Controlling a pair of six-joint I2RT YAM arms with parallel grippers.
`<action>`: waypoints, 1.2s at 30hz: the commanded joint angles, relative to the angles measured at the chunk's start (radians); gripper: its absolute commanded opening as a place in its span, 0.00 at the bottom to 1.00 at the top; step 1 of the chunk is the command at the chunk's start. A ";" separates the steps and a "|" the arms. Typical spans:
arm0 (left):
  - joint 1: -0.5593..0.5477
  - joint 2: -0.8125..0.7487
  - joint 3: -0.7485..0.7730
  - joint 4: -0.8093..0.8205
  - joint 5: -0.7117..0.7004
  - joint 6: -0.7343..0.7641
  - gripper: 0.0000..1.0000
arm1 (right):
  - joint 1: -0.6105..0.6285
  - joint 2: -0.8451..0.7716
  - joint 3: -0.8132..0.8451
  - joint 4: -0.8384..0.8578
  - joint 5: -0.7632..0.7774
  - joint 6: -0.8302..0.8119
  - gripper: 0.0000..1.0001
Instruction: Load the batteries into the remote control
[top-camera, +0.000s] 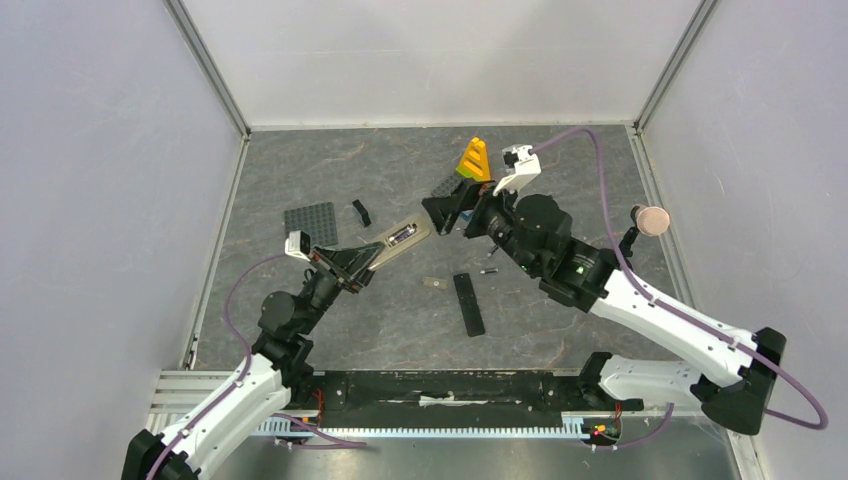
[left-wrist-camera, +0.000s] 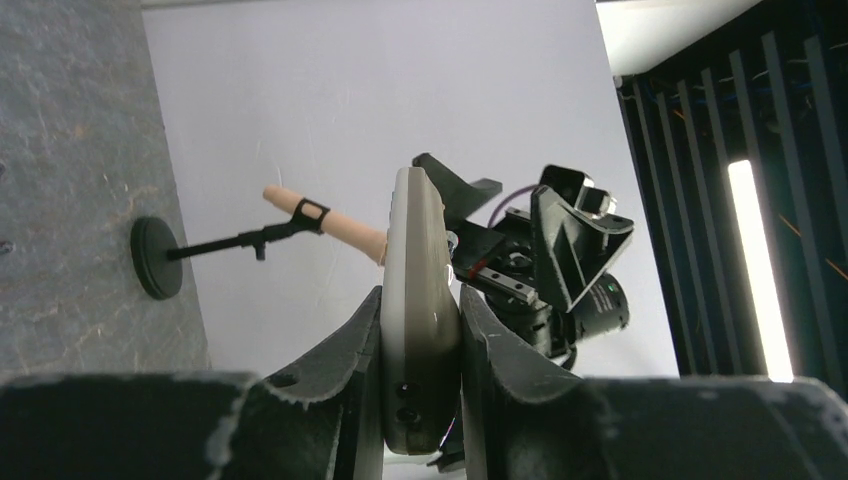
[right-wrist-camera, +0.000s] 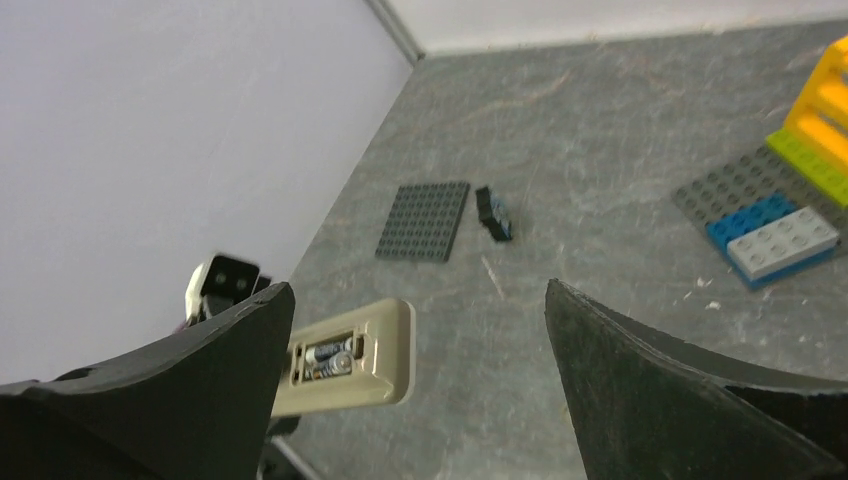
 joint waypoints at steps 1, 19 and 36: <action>0.004 -0.002 -0.003 0.044 0.107 -0.050 0.02 | -0.060 -0.060 -0.043 -0.088 -0.282 0.070 0.98; 0.004 0.143 -0.007 0.285 0.326 -0.131 0.02 | -0.168 -0.079 -0.155 -0.099 -0.711 0.160 0.98; 0.004 0.133 -0.030 0.318 0.345 -0.134 0.02 | -0.206 -0.106 -0.170 -0.049 -0.826 0.272 0.98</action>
